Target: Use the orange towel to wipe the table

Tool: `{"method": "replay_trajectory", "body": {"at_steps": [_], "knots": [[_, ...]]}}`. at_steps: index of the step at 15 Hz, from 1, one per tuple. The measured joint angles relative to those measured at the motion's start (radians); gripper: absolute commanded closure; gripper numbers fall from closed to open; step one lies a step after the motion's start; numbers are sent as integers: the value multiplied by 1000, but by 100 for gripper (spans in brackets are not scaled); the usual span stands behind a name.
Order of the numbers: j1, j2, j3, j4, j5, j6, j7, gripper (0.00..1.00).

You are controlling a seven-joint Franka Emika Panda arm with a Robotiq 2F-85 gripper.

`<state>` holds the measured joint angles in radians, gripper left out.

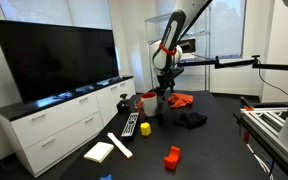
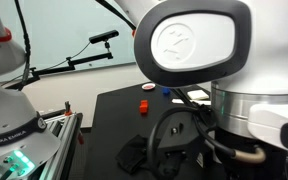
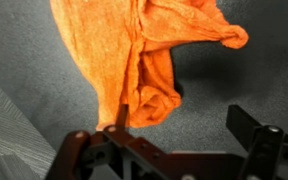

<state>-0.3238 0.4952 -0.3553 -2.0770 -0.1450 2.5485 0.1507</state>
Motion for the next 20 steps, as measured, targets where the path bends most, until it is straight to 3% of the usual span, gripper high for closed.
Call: {"method": "replay_trajectory", "body": {"at_steps": [16,20], "knots": [[-30,-12,-22,-22,77,7,45,0],[-18,-5,-3,-61,30,45,-46,0]]}}
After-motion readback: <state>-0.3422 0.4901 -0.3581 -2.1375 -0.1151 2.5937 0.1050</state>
